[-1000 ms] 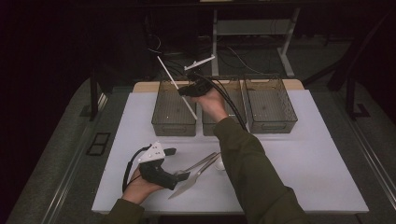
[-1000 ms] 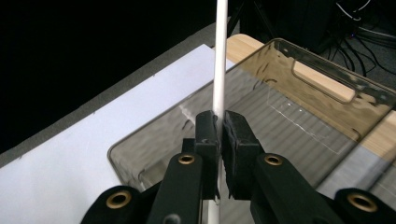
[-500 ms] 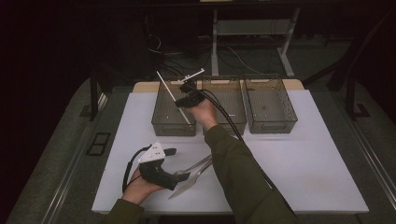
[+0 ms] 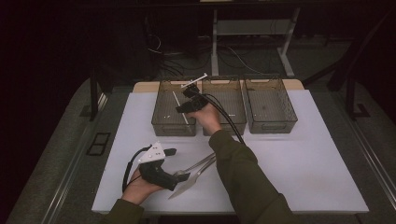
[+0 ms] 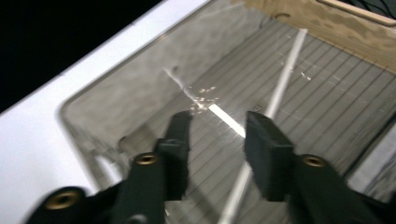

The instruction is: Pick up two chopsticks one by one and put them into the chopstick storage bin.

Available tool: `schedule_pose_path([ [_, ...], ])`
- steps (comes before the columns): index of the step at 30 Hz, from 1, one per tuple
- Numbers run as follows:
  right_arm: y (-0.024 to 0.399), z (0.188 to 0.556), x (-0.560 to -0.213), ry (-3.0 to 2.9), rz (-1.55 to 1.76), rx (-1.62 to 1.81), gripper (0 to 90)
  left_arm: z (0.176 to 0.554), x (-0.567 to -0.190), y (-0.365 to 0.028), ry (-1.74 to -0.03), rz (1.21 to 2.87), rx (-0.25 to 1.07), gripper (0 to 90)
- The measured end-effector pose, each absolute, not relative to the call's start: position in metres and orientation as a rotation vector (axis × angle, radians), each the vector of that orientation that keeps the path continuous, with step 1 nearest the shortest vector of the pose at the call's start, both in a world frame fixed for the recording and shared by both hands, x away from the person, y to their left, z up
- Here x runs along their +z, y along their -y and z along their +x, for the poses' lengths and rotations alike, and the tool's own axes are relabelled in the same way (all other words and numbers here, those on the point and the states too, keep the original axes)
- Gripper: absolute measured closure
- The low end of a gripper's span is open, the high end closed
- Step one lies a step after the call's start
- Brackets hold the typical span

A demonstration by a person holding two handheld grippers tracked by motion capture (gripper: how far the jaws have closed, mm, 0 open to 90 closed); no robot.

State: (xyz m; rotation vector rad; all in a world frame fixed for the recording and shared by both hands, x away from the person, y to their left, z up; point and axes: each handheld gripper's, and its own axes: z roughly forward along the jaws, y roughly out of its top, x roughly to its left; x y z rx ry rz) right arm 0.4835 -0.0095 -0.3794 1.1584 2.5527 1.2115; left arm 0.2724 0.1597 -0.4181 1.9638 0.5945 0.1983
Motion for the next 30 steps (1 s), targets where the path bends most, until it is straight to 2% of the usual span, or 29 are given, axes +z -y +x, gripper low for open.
schedule_pose_path([
  [4,0.026,0.469,-0.371,-2.560,1.110,1.253,48.1,0.272,-0.418,-0.159,-0.589,1.973,0.205,0.0],
  [10,0.060,0.441,-0.364,-2.565,1.045,1.286,43.9,0.270,-0.418,-0.159,-0.589,1.983,0.213,0.0],
  [21,0.132,0.381,-0.361,-2.524,1.028,1.264,44.1,0.269,-0.419,-0.159,-0.607,1.983,0.215,0.0],
  [30,0.193,0.366,-0.389,-2.456,1.188,1.145,51.3,0.269,-0.420,-0.159,-0.615,1.988,0.217,0.0],
])
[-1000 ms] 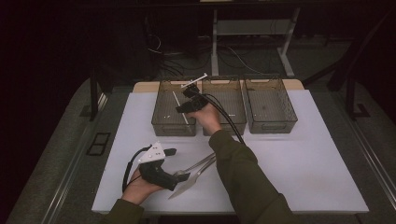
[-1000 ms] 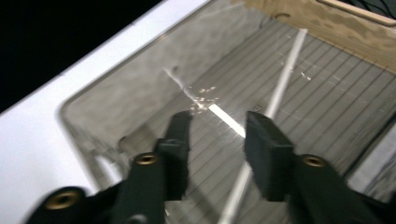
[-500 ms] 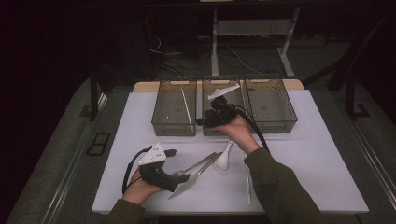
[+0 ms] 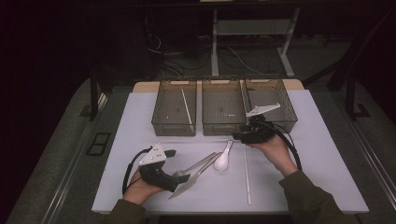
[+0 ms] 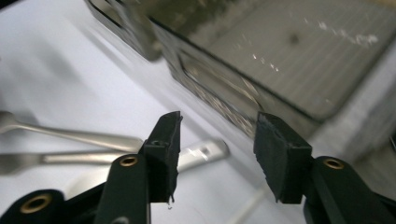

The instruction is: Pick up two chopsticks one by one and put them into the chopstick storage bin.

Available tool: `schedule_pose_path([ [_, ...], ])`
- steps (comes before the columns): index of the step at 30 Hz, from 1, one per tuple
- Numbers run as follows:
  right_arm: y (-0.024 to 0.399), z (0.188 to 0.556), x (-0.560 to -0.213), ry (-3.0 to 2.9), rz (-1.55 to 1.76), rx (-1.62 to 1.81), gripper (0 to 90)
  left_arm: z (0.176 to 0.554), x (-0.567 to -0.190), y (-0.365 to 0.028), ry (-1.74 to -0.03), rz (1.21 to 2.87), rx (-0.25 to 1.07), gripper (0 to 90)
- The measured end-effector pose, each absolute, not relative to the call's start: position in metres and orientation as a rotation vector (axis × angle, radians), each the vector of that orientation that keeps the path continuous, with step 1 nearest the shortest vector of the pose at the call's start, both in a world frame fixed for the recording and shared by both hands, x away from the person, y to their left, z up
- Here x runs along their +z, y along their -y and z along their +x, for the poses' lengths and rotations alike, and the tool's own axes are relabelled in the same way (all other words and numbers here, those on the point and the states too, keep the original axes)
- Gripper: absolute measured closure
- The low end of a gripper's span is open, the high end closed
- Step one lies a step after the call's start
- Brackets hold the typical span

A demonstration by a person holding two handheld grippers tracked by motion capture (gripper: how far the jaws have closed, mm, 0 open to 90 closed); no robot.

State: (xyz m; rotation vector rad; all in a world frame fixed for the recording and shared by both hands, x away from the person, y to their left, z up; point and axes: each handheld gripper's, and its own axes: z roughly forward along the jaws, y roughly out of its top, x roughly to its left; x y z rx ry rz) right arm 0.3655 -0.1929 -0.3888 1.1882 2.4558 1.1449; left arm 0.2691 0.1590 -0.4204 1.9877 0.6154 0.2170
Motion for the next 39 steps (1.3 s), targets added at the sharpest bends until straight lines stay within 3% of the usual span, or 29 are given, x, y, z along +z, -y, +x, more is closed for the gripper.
schedule_pose_path([
  [16,0.209,0.391,-0.446,-2.355,1.418,0.969,68.0,0.269,-0.420,-0.161,-0.619,1.985,0.217,0.0],
  [25,0.206,0.389,-0.445,-2.362,1.386,0.932,79.4,0.269,-0.420,-0.161,-0.614,1.989,0.220,0.0],
  [39,0.198,0.384,-0.444,-2.431,1.307,0.947,81.4,0.269,-0.420,-0.161,-0.613,1.993,0.221,0.0],
])
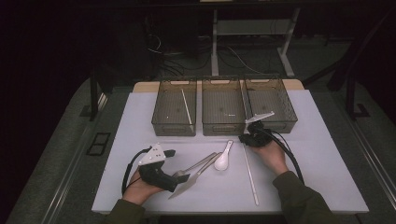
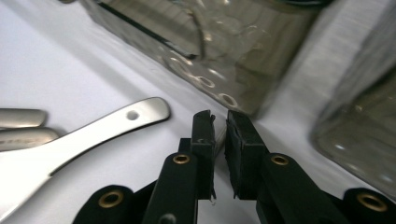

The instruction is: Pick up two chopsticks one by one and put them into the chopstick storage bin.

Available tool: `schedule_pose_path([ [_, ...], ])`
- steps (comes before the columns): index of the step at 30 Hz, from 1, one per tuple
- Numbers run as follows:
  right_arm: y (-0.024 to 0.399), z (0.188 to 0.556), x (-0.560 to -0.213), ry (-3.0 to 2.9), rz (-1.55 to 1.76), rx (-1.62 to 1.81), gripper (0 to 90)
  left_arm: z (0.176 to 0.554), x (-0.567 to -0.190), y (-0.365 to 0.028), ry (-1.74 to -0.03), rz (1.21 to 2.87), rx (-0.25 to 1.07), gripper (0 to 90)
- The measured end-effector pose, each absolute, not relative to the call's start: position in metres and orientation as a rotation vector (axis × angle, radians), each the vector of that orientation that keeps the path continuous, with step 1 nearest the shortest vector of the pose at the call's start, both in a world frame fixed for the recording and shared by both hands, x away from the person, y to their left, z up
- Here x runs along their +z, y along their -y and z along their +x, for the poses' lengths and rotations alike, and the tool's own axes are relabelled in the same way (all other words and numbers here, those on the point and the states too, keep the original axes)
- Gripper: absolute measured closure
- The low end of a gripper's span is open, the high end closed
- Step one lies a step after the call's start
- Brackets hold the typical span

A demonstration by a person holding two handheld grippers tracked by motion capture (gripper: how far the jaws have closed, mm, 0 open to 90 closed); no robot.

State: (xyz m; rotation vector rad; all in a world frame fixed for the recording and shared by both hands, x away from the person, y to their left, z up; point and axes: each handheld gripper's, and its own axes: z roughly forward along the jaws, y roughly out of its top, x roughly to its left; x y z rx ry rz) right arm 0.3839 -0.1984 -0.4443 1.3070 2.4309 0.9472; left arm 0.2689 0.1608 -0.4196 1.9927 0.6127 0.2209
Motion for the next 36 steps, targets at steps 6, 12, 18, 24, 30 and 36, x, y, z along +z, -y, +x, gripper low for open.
schedule_pose_path([
  [6,0.191,0.381,-0.443,-2.468,1.238,0.935,82.0,0.269,-0.420,-0.161,-0.615,1.991,0.221,0.0],
  [12,0.185,0.379,-0.442,-2.512,1.151,0.931,82.9,0.269,-0.419,-0.161,-0.616,1.988,0.222,0.0],
  [18,0.184,0.377,-0.440,-2.534,1.134,0.932,81.6,0.269,-0.419,-0.161,-0.612,1.991,0.224,0.0],
  [24,0.189,0.371,-0.439,-2.506,1.160,0.949,73.7,0.269,-0.419,-0.162,-0.615,1.989,0.224,0.0],
  [30,0.202,0.340,-0.426,-2.498,1.203,0.988,69.4,0.269,-0.419,-0.162,-0.612,1.988,0.225,0.0],
  [36,0.204,0.301,-0.421,-2.541,1.174,0.973,68.3,0.267,-0.418,-0.161,-0.611,1.988,0.227,0.0],
])
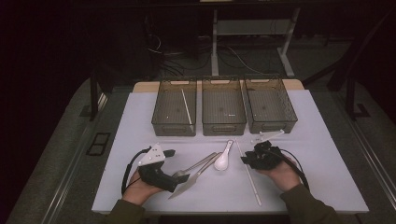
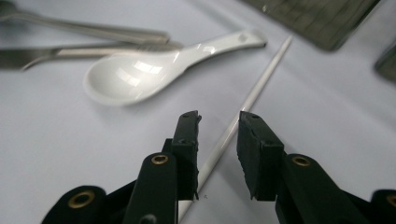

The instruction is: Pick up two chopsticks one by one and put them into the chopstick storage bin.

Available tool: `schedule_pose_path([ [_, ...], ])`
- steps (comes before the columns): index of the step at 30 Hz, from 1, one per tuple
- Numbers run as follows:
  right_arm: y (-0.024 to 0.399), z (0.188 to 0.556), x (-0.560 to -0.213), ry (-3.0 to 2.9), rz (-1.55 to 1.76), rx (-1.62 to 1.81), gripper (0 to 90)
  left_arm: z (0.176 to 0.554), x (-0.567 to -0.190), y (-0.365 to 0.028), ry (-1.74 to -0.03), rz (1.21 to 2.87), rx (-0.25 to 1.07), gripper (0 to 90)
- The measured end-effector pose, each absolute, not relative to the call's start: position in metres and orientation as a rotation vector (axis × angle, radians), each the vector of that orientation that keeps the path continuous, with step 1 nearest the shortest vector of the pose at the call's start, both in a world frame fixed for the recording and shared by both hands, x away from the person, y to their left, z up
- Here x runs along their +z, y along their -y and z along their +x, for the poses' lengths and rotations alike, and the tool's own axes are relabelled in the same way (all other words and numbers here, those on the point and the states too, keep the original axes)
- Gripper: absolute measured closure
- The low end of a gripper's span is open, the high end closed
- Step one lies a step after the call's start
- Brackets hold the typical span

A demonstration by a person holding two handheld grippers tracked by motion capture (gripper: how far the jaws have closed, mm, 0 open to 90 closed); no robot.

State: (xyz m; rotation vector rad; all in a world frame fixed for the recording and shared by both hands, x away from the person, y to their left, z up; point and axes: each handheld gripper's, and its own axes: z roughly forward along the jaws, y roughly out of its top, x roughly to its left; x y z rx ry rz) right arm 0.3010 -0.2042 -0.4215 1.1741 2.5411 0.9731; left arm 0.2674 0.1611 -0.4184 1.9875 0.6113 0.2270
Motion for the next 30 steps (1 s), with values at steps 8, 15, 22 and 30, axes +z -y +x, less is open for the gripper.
schedule_pose_path([
  [8,0.214,0.261,-0.433,-2.577,1.183,0.912,68.8,0.268,-0.419,-0.161,-0.612,1.990,0.227,0.0],
  [15,0.211,0.248,-0.438,-2.610,1.163,0.886,71.6,0.268,-0.419,-0.160,-0.613,1.990,0.227,0.0],
  [22,0.215,0.247,-0.435,-2.605,1.123,0.808,74.5,0.268,-0.419,-0.161,-0.615,1.989,0.227,0.0],
  [30,0.236,0.249,-0.435,-2.602,1.105,0.767,75.7,0.268,-0.419,-0.160,-0.615,1.990,0.227,0.0],
])
